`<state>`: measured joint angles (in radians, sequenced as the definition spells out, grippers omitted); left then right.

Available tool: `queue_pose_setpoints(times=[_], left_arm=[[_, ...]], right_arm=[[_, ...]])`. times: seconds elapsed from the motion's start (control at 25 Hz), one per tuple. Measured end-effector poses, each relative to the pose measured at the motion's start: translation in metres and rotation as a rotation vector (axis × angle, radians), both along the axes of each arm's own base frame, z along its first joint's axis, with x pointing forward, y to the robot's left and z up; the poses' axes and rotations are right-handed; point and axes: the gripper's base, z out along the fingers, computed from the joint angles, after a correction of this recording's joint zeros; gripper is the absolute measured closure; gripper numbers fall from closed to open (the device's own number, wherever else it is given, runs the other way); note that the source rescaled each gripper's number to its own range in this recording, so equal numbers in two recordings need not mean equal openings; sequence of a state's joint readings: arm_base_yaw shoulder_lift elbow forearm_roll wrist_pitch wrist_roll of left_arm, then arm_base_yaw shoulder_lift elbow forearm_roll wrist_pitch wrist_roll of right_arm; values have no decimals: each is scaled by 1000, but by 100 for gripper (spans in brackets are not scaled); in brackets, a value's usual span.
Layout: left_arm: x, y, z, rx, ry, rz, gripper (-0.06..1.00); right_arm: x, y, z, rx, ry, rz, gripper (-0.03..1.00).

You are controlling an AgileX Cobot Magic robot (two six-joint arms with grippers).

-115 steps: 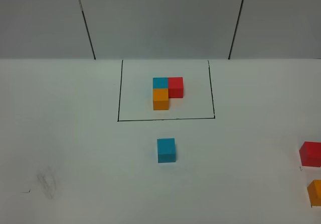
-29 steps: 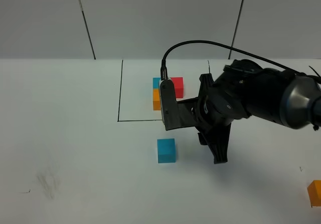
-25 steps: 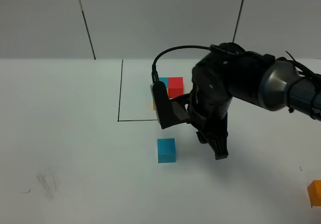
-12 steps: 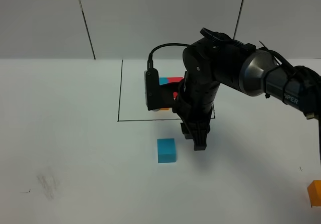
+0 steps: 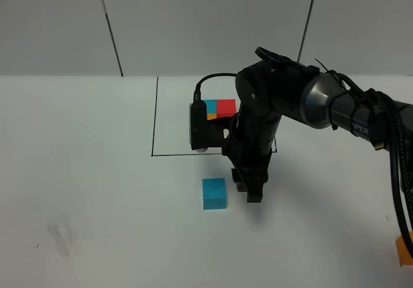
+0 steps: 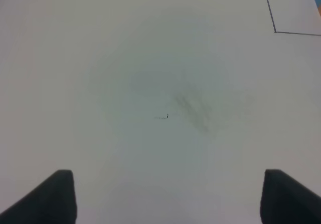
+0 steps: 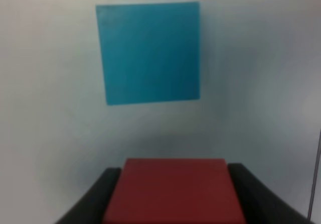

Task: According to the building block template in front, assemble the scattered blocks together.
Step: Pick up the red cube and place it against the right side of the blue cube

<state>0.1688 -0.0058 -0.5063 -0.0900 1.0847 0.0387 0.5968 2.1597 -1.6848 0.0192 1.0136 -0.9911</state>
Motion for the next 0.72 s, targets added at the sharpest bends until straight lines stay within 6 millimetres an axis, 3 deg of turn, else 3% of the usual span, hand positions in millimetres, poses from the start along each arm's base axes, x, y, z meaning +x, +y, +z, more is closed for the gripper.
queue_pose_setpoints(times=[0.72], left_arm=[[0, 0, 0, 0, 0, 0, 29]], right_arm=[[0, 5, 0, 44, -4, 45, 96]])
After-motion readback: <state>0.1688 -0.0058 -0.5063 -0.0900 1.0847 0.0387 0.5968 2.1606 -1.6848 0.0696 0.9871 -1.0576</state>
